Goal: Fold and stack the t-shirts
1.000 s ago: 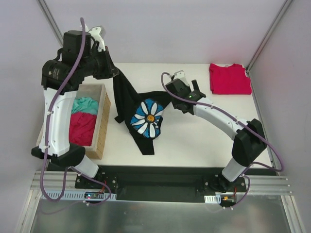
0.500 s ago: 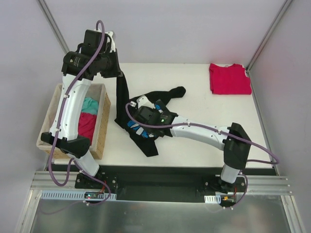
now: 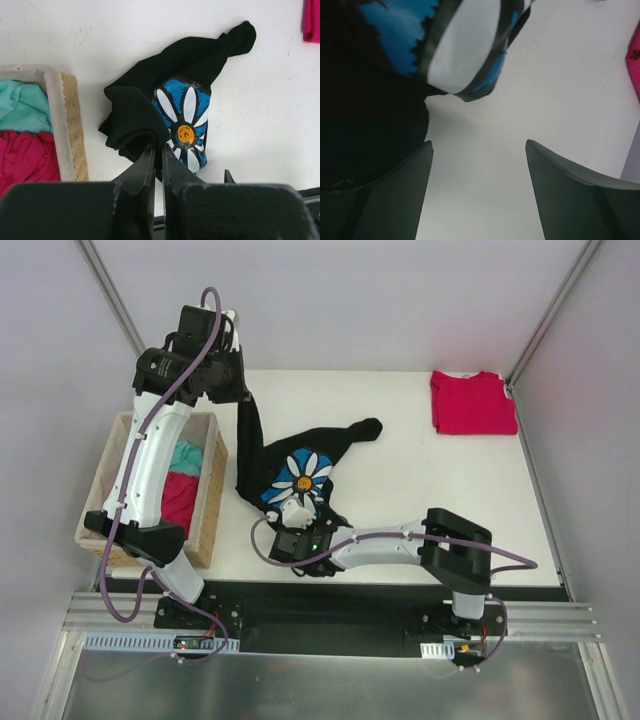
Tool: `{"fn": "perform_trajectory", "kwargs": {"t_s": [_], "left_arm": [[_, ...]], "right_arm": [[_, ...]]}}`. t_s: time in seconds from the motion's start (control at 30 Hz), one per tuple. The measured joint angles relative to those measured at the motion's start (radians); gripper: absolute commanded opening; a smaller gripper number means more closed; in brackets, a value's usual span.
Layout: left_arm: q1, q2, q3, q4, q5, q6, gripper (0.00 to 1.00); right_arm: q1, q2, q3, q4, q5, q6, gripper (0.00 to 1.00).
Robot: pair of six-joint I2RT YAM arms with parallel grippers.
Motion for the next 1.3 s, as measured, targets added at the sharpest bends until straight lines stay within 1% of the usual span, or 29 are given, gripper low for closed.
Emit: {"fn": "perform_trajectory", "kwargs": {"t_s": [0.17,0.47,0.6,0.67,0.7,0.77,0.83,0.9,0.93,1.07,1.17,1.3], "left_arm": [[0.000,-0.006,-0.026,0.007,0.000,0.003,0.00],[0.000,-0.010,-0.057,0.022,-0.001,0.005,0.00],[0.000,-0.010,-0.057,0.024,-0.001,0.005,0.00],[0.000,-0.010,-0.059,0.026,-0.001,0.006,0.01],[0.000,-0.012,-0.063,0.027,-0.001,0.006,0.01],[0.000,-0.014,-0.071,0.028,-0.002,0.008,0.01],[0.000,-0.014,-0.076,0.028,-0.002,0.008,0.01],[0.000,-0.014,-0.078,0.028,-0.002,0.009,0.01],[0.000,-0.014,-0.078,0.029,-0.002,0.009,0.00],[0.000,-0.014,-0.078,0.029,-0.002,0.009,0.01],[0.000,-0.014,-0.078,0.029,-0.001,0.008,0.01],[0.000,-0.013,-0.082,0.030,-0.001,0.009,0.01]], "right_arm": [[0.060,0.046,0.017,0.036,0.052,-0.027,0.75],[0.050,0.142,0.091,0.016,0.104,-0.040,0.76],[0.034,0.192,0.118,0.010,0.131,-0.018,0.79],[0.019,0.190,0.100,0.032,0.143,-0.013,0.81],[0.009,0.174,0.079,0.059,0.141,-0.014,0.83],[-0.008,0.120,0.021,0.114,0.110,-0.026,0.85],[-0.025,0.034,-0.032,0.142,0.056,-0.056,0.87],[-0.034,-0.082,-0.045,0.171,-0.026,-0.100,0.89],[-0.033,-0.115,-0.045,0.186,-0.044,-0.110,0.89],[0.008,-0.342,-0.044,0.257,-0.177,-0.185,0.89],[0.031,-0.441,-0.051,0.281,-0.251,-0.204,0.91],[0.029,-0.508,-0.148,0.314,-0.327,-0.191,0.91]]}}
